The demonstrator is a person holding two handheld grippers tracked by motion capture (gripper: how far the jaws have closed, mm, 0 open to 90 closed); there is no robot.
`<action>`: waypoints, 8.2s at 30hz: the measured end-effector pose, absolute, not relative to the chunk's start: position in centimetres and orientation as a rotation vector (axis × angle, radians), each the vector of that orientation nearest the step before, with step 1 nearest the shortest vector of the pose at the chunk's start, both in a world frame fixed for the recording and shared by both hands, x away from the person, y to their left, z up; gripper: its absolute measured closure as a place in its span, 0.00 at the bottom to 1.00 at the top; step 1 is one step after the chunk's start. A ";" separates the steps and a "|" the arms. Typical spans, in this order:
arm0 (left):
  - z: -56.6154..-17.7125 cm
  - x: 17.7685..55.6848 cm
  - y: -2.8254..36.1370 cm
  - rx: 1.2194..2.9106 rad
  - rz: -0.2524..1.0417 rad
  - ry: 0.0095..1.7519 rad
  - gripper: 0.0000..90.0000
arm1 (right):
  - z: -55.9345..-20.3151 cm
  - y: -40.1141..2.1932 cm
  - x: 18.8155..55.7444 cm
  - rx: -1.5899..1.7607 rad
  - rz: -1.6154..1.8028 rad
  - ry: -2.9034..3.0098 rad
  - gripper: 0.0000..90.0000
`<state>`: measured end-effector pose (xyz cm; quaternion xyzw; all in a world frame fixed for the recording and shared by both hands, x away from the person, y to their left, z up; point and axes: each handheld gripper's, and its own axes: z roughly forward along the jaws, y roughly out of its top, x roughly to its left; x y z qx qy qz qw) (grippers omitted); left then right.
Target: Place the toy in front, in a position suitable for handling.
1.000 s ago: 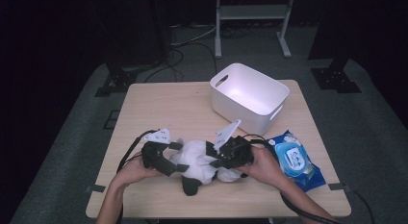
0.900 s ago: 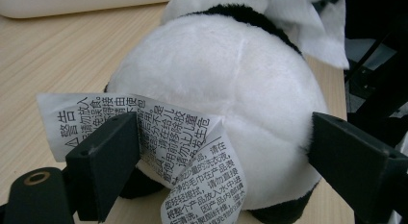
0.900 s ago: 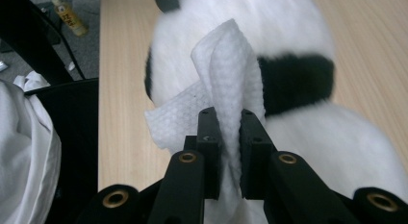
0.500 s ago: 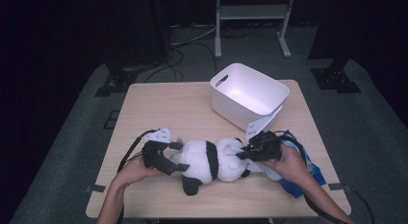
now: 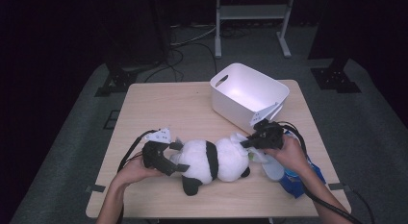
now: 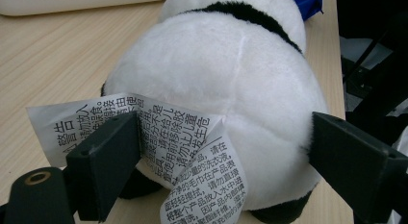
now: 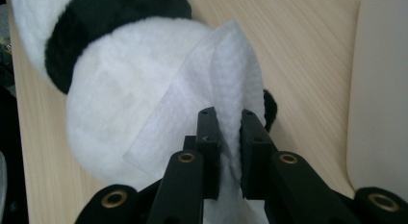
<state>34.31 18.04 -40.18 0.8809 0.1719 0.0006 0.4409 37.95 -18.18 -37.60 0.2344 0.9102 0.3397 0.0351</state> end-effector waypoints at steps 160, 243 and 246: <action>-36.2 35.0 15.9 2.264 0.012 0.521 0.13 | -36.1 -9.1 38.6 0.496 1.219 2.895 0.90; -36.8 34.4 14.6 2.346 -0.103 0.450 0.07 | -34.7 -8.5 36.0 0.330 1.282 2.899 0.91; -37.0 34.0 14.8 2.338 -0.091 0.439 0.07 | -35.2 -9.4 35.8 0.360 1.241 2.915 0.91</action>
